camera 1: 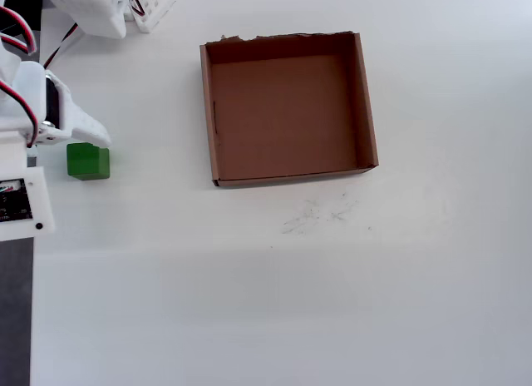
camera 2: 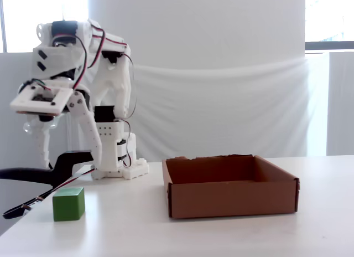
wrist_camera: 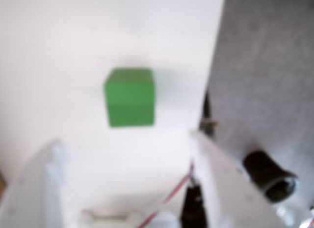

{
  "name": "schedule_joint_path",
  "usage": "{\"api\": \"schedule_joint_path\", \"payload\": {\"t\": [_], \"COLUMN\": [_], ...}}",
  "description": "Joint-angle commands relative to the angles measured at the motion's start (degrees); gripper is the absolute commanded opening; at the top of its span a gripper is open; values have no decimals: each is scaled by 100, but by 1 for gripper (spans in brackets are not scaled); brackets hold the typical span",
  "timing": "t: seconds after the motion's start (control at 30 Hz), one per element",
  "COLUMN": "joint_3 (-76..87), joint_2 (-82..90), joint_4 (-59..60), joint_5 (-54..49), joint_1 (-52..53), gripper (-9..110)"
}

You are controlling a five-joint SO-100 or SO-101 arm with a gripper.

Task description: Grasp a green cube and put it in a box.

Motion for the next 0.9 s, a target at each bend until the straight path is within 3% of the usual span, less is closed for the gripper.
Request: {"api": "schedule_joint_path", "payload": {"t": [0.0,0.6,0.87], "joint_3": [-396,677,1002], "joint_2": [-193,-800,-782], "joint_4": [-255,-1907,-2101], "joint_5": [-308,-114,88], "joint_1": [53,-185,-360], "gripper": [35,34,31]}}
